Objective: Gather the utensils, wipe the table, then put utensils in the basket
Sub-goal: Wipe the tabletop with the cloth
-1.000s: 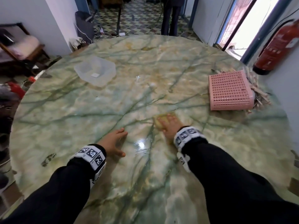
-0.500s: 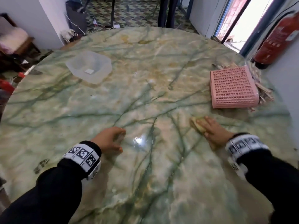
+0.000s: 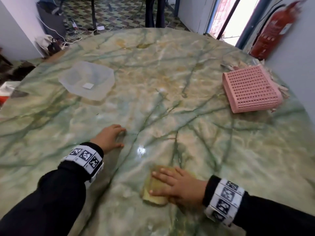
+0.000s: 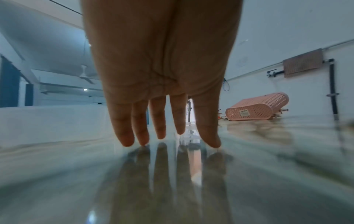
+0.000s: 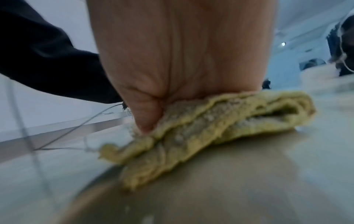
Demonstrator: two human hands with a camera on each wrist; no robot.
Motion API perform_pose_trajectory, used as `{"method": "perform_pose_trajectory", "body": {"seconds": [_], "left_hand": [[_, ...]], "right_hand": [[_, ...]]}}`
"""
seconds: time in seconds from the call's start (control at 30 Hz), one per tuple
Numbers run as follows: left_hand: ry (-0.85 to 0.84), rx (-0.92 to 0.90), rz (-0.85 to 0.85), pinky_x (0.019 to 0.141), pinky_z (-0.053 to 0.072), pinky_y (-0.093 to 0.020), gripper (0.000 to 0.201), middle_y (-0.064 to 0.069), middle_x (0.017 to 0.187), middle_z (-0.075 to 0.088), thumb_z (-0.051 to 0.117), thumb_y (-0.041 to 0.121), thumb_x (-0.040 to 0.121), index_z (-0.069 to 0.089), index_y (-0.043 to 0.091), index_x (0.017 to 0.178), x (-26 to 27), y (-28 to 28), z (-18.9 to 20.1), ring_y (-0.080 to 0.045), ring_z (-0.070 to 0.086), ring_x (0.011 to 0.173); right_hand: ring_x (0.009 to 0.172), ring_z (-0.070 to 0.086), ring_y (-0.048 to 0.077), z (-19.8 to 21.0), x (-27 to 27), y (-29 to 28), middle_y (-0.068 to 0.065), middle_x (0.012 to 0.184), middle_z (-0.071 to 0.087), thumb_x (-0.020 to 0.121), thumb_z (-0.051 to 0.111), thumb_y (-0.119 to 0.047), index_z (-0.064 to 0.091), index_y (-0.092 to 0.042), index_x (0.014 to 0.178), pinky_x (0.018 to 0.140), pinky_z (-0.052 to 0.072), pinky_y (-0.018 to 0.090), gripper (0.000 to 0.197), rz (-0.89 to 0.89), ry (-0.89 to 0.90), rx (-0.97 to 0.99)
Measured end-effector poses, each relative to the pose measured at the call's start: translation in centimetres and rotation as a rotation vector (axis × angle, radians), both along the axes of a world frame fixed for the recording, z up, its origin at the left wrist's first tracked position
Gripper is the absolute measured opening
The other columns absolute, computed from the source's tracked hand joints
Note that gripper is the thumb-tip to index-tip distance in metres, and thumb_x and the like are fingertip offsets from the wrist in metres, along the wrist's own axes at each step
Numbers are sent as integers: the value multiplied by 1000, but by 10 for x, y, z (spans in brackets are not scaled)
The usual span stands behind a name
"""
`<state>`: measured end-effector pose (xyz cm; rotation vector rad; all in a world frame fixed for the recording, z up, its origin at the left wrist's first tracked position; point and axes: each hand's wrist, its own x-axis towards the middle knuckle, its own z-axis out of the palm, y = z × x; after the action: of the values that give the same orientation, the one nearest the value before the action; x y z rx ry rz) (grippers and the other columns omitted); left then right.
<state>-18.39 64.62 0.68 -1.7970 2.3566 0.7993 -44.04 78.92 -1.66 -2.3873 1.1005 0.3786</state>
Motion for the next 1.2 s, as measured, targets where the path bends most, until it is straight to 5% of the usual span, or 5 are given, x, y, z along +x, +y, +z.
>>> {"method": "perform_pose_trajectory", "body": {"seconds": [0.13,0.43,0.87,1.0,1.2], "left_hand": [[12,64,-80,113,17,-23,85,-10,155,19,77,24,74,30,14,144,6,-15,-2,-22,22,142],[11,71,-105,114,16,-23,88,-1,157,11,76,27,75,25,18,146,12,-23,-12,-15,16,144],[11,139,-95,110,15,-19,93,3,157,11,80,20,70,25,21,146,18,-29,-5,-14,16,144],[14,145,-87,112,13,-21,93,5,157,10,79,21,71,24,23,146,18,-27,-7,-14,14,144],[13,160,-66,114,12,-24,94,4,157,9,79,20,71,24,22,146,17,-27,-5,-16,12,145]], "right_hand": [[140,-13,6,-4,-70,-8,-16,145,-29,94,24,-52,-21,-79,111,115,9,40,55,60,37,-6],[144,9,36,-11,-113,-240,21,156,3,93,39,-33,11,-25,149,118,12,38,64,-806,226,-213],[143,17,31,-4,-15,-56,1,154,0,81,19,-41,15,-46,140,103,25,62,59,318,-9,-27],[125,45,39,-10,-94,-102,25,140,42,97,11,-50,10,-38,147,95,38,49,52,124,33,-65],[144,7,37,-7,-111,-262,25,154,2,95,39,-40,6,-19,149,116,10,34,67,-625,212,-152]]}}
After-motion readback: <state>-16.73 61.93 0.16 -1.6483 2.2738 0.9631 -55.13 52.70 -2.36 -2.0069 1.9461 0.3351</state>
